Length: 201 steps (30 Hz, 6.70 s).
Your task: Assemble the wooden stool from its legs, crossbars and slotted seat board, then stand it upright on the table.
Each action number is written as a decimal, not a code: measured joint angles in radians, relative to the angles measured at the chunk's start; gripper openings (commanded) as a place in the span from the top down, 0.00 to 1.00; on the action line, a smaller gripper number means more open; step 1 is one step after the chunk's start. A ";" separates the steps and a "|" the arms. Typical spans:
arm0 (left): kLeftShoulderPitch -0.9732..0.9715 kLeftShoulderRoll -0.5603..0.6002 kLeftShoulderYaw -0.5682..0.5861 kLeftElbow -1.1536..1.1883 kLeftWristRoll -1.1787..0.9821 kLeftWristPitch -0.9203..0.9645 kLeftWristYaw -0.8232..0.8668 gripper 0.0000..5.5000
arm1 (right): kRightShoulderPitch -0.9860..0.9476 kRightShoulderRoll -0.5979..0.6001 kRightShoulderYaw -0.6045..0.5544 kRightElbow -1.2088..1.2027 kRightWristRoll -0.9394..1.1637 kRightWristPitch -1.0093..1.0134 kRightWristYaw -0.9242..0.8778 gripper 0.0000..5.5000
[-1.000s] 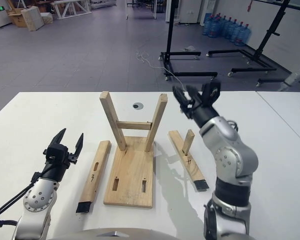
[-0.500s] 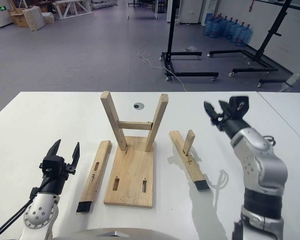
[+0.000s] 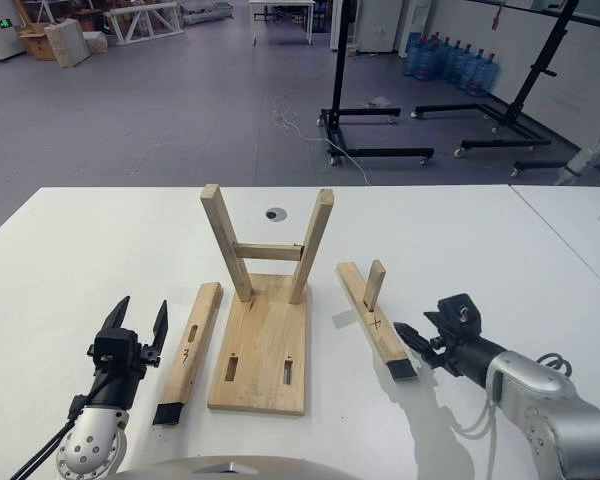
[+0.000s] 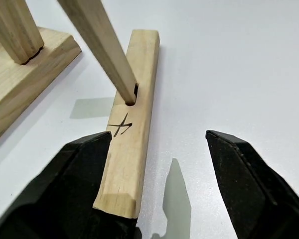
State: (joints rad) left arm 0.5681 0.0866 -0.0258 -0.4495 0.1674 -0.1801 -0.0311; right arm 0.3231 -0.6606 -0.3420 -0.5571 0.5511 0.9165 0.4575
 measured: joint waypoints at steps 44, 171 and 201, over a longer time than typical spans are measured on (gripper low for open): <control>-0.261 0.077 0.036 0.061 -0.317 0.068 -0.209 0.47 | -0.543 0.291 0.113 0.368 -0.145 -0.202 -0.192 0.63; -0.616 0.638 0.185 0.159 -1.125 0.763 -1.145 0.62 | -0.654 0.084 0.164 0.510 0.302 -0.181 0.595 0.34; -0.737 0.675 0.041 0.183 -0.960 0.699 -1.253 0.63 | -0.618 0.149 0.190 0.517 0.273 -0.207 0.568 0.34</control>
State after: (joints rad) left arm -0.1685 0.7612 0.0154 -0.2670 -0.7927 0.5186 -1.2839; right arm -0.2950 -0.5112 -0.1518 -0.0397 0.8244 0.7097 1.0250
